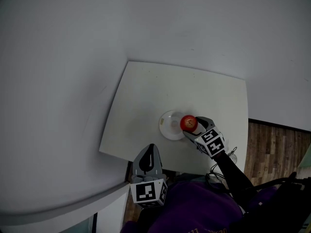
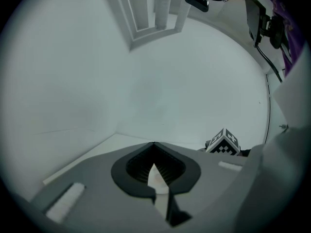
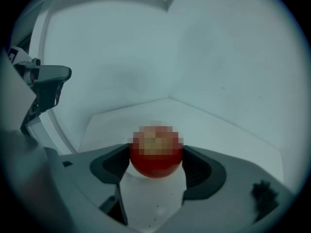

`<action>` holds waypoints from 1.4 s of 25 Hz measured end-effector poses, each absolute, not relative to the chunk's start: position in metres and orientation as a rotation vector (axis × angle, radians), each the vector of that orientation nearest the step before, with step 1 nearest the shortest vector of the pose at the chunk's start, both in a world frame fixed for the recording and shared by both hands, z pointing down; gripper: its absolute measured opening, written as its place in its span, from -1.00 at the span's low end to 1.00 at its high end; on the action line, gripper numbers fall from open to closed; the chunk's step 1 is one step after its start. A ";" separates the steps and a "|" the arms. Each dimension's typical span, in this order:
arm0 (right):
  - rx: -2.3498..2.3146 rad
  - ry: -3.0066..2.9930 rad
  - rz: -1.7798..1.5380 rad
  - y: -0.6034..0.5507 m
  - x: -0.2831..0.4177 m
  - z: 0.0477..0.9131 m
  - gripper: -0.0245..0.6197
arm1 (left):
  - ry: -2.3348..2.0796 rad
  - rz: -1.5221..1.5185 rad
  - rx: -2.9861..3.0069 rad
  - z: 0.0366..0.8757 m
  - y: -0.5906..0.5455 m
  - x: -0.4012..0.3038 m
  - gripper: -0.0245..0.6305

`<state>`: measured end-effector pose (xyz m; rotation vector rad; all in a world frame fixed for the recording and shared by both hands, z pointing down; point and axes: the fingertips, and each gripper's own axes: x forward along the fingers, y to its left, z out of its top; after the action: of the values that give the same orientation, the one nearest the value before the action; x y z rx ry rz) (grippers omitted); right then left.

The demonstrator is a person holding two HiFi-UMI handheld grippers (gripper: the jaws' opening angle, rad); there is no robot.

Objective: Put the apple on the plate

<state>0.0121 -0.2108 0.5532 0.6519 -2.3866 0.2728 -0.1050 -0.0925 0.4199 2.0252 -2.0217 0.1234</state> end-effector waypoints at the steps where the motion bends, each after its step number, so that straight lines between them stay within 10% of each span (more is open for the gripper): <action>1: 0.647 -2.389 0.272 -0.211 0.010 0.553 0.13 | -2.025 0.122 2.022 0.420 -0.092 -0.105 -0.90; 35: 0.489 -2.363 0.283 -0.201 -0.032 0.586 0.13 | -2.048 0.120 1.966 0.428 -0.095 -0.112 -0.91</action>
<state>-0.0317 -0.2006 0.5855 0.4888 -2.3626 0.2831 -0.1123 -0.0951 0.4280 1.9656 -2.0479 0.1197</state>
